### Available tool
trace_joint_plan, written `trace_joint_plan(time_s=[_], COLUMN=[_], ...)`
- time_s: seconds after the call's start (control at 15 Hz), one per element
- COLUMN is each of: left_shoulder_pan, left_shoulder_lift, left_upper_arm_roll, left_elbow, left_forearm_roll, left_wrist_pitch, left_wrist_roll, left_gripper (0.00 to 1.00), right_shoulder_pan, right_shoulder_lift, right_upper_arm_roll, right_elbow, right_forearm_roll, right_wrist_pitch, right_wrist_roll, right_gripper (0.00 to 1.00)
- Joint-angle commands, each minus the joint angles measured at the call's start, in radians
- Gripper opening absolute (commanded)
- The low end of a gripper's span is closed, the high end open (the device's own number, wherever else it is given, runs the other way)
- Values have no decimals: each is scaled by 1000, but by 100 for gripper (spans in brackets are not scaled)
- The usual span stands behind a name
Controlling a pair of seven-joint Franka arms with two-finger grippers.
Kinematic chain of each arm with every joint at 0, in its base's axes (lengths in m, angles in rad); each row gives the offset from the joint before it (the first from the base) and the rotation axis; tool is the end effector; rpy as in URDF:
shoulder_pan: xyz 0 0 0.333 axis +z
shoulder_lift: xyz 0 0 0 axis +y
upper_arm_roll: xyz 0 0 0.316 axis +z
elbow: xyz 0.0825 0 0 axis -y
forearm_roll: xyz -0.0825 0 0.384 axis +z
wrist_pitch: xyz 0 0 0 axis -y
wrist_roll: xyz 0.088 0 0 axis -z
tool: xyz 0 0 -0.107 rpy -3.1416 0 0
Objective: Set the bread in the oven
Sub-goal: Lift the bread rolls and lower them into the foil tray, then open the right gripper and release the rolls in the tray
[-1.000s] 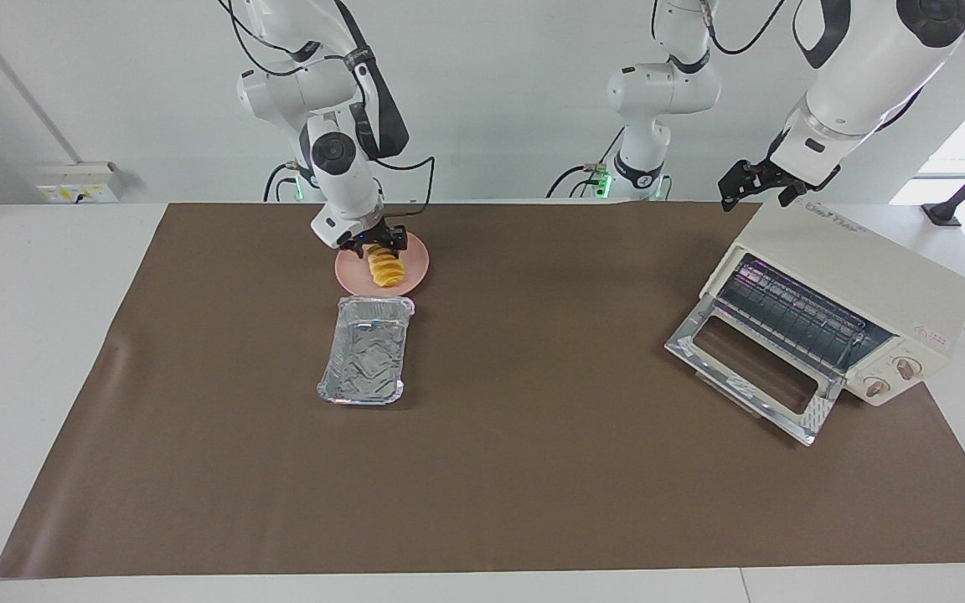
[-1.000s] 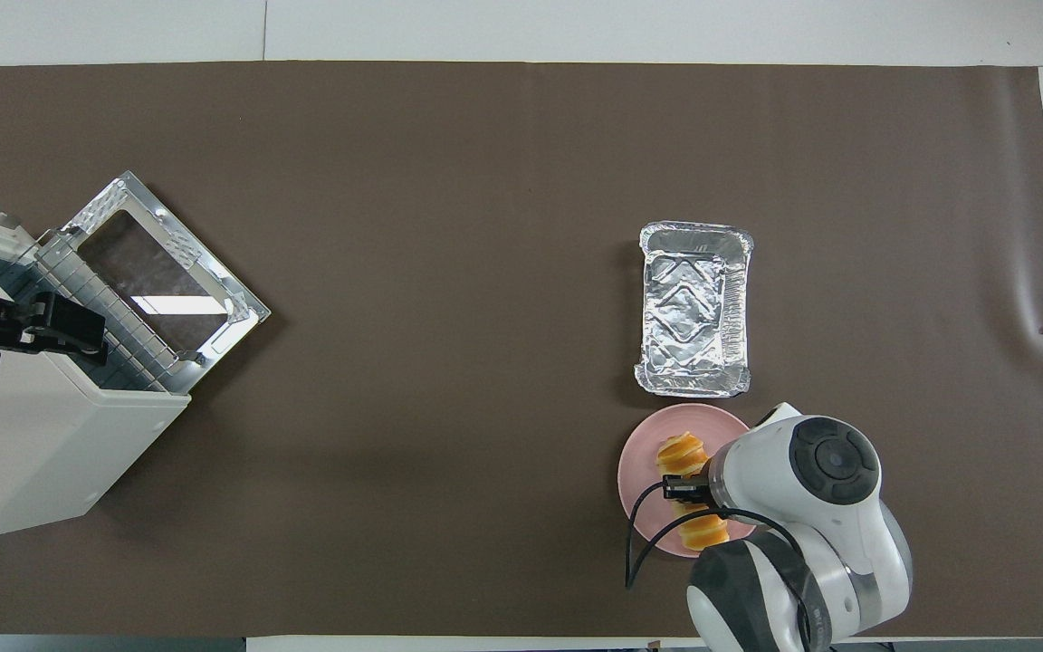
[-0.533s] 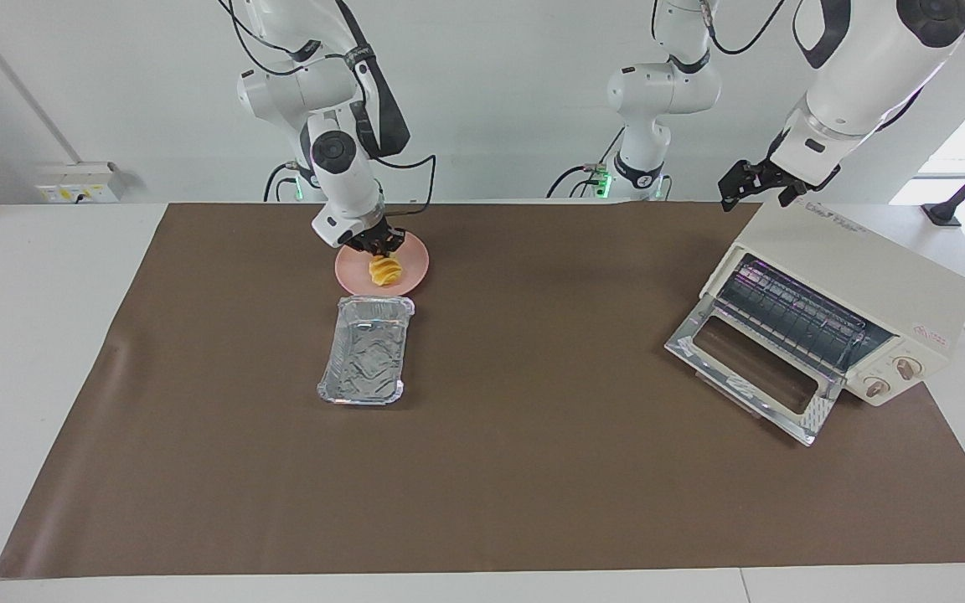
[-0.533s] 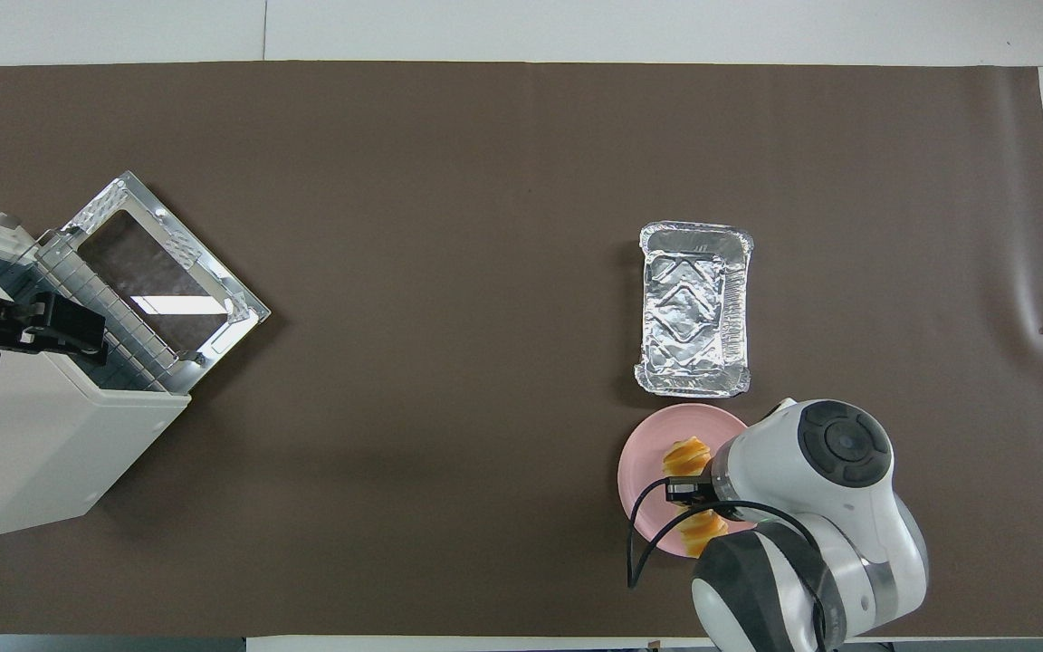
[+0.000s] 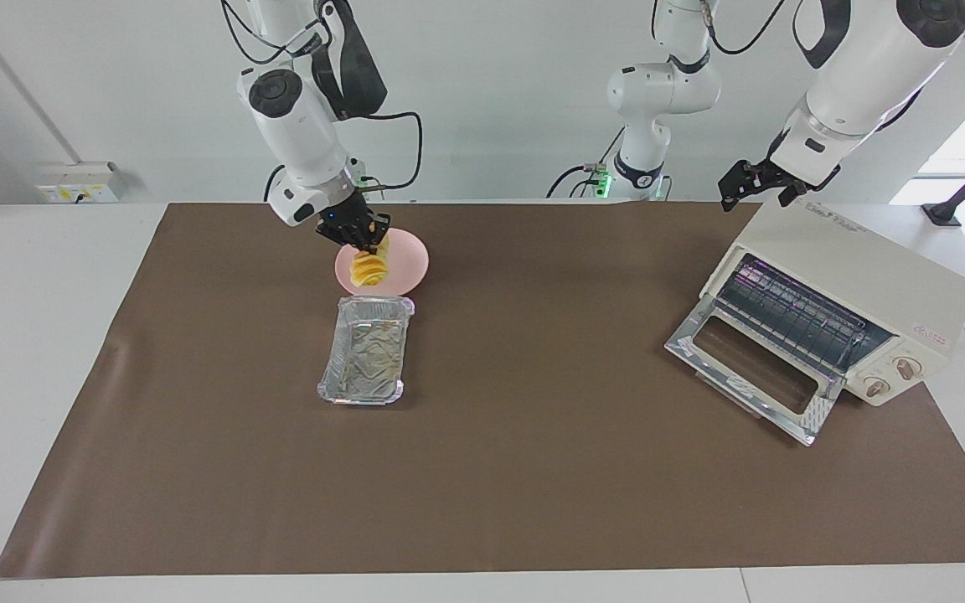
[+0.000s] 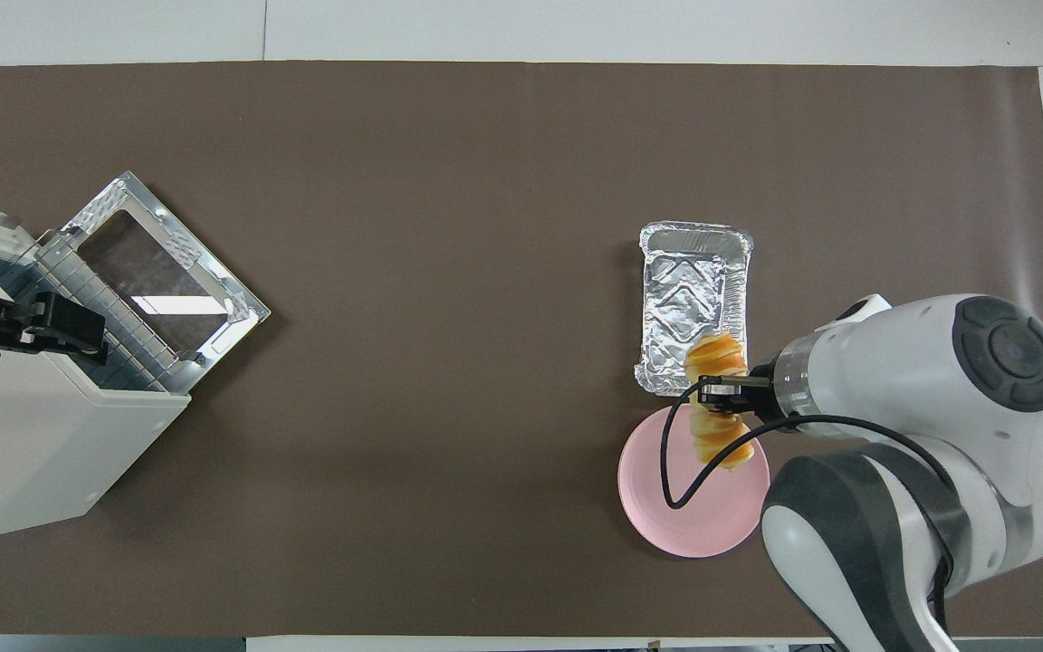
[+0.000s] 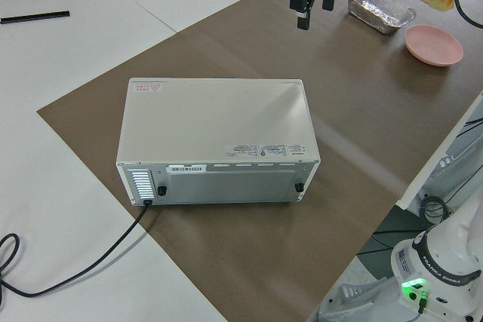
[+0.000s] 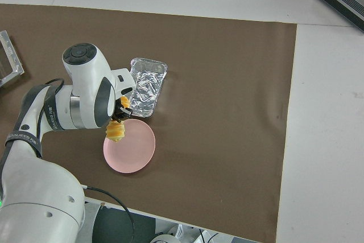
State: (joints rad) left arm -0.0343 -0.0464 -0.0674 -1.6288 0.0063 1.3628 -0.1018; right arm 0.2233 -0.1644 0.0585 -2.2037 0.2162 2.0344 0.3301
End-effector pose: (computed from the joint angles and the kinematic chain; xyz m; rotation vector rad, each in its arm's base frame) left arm 0.5126 -0.0524 0.6069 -3.0916 -0.0018 0.3378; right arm 0.4745 0.1507 0.4519 -2.9588 0.2172 0.0888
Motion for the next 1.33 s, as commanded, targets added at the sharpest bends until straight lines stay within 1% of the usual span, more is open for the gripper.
trace_joint_plan(time_s=[0.0,0.13,0.2,0.33,0.4,0.53,0.67,0.8,0.93,1.27], left_shoulder_pan=[7,7,7,7,7,7,7,7,7,7], left_shoulder_lift=[-16,-16,-16,-16,-18,-16,-16,-16,-16,-16], left_upper_arm_roll=[-2,-2,-2,-2,-2,-2,-2,-2,-2,-2], left_elbow=[-17,-17,-16,-17,-17,-16,-17,-17,-16,-17], left_forearm_roll=[-12,-12,-12,-12,-12,-12,-12,-12,-12,-12], left_wrist_pitch=[16,16,16,16,16,16,16,16,16,16], left_wrist_roll=[-1,-1,-1,-1,-1,-1,-1,-1,-3,-1], left_gripper=[100,100,100,100,100,100,100,100,100,100], right_shoulder_pan=[-22,-38,-41,-38,-38,-39,-39,-38,-29,-25], right_shoulder_lift=[152,221,241,273,284,301,319,333,338,365], right_upper_arm_roll=[6,6,6,6,6,6,6,7,7,7], right_elbow=[102,113,120,174,186,185,180,162,110,108], right_forearm_roll=[3,3,3,3,3,3,3,5,5,5], right_wrist_pitch=[100,186,203,202,204,236,242,260,286,299], right_wrist_roll=[-19,-16,-10,21,24,24,27,29,26,21], right_gripper=[0,0,0,0,0,0,0,0,0,0])
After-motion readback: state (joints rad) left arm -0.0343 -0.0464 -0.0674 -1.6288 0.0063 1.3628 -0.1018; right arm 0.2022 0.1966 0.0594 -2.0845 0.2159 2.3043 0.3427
